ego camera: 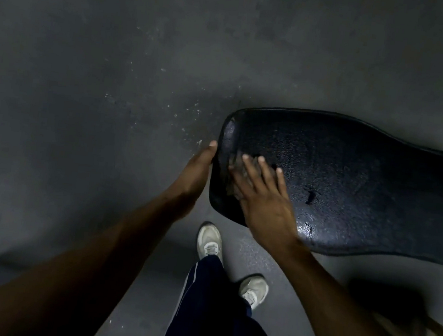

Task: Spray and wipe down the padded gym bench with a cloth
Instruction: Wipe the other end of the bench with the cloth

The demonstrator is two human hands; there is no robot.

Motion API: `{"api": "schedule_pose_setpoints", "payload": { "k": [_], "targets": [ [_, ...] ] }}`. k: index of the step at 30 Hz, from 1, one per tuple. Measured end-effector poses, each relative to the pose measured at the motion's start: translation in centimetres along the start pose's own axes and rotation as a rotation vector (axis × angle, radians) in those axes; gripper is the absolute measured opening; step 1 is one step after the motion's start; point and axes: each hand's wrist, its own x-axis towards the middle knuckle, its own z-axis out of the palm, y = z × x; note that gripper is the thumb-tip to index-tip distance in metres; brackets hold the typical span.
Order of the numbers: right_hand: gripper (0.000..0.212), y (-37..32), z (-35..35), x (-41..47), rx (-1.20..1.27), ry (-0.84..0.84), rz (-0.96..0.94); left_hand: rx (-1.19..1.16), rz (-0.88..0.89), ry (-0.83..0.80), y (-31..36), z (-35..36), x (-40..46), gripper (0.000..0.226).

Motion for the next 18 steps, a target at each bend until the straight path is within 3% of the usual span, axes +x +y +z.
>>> {"api": "schedule_pose_setpoints", "payload": {
  "k": [3,7,9,11,14,18],
  "targets": [
    [0.063,3.3,0.4,-3.5,0.071,0.013,0.178,0.105,0.045,0.021,-0.8,1.1,-0.6,0.035],
    [0.056,7.3,-0.5,-4.6,0.295,0.071,0.524,0.234,0.130,0.019,-2.3,2.3,-1.9,0.051],
    [0.056,7.7,-1.2,-3.0,0.378,0.093,0.606,0.322,0.133,0.044,-3.1,3.1,-2.4,0.064],
    [0.056,6.8,-1.6,-1.0,0.412,0.115,0.577,0.400,0.130,0.107,-3.9,4.0,-2.9,0.070],
    [0.058,3.9,-0.9,-0.3,0.309,0.110,0.337,0.447,0.125,0.207,-5.2,4.9,-3.3,0.072],
    [0.066,1.3,1.6,-5.1,0.155,0.083,0.112,0.473,0.122,0.238,-6.4,5.1,-3.6,0.070]
  ]
}}
